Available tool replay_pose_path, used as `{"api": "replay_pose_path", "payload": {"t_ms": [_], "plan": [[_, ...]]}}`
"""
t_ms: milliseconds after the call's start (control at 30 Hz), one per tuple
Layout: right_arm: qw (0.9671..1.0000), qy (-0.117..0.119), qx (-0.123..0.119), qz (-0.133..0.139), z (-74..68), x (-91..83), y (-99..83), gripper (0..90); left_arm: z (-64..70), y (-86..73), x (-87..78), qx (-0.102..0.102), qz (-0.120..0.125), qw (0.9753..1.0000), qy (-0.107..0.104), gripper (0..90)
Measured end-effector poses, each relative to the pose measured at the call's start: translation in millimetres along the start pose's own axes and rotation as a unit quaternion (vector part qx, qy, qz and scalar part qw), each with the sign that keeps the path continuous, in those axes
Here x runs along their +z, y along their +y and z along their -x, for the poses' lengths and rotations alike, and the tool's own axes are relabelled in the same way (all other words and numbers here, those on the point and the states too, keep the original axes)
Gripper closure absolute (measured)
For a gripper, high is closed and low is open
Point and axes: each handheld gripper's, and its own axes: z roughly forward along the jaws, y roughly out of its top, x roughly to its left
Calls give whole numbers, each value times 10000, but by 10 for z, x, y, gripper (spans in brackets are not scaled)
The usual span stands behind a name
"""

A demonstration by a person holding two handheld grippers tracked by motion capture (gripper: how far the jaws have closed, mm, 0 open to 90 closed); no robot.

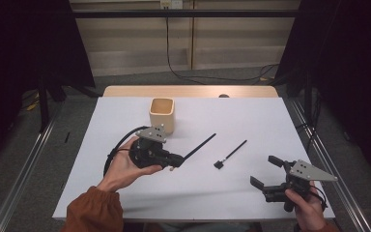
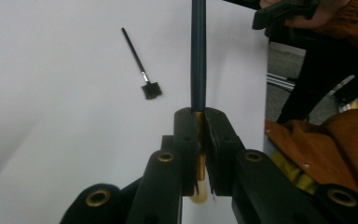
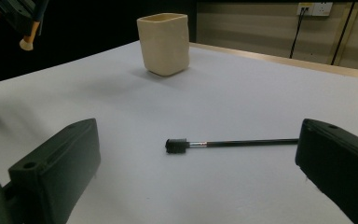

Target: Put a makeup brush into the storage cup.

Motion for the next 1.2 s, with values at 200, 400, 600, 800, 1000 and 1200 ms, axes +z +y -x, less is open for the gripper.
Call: {"api": "replay_pose_path", "payload": {"t_ms": [200,400,600,800,1000,1200], "plan": [[10000,-17,3,5,-5,-6,2,0,24,73,1,181,-409,9990,48,843],[10000,-19,-3,-18,-3,-5,1,0,18,90,54,328,-872,9956,127,843],[10000,-8,-21,-16,-6,-4,4,0,7,112,94,371,-1333,9903,152,843],[10000,22,-40,-51,-18,4,3,0,-21,134,72,391,-1630,9856,222,842],[10000,30,-37,-67,-15,11,6,0,20,135,106,527,-1850,9812,147,842],[9998,122,-54,-157,-29,50,26,0,56,97,122,571,-2003,9780,137,842]]}}
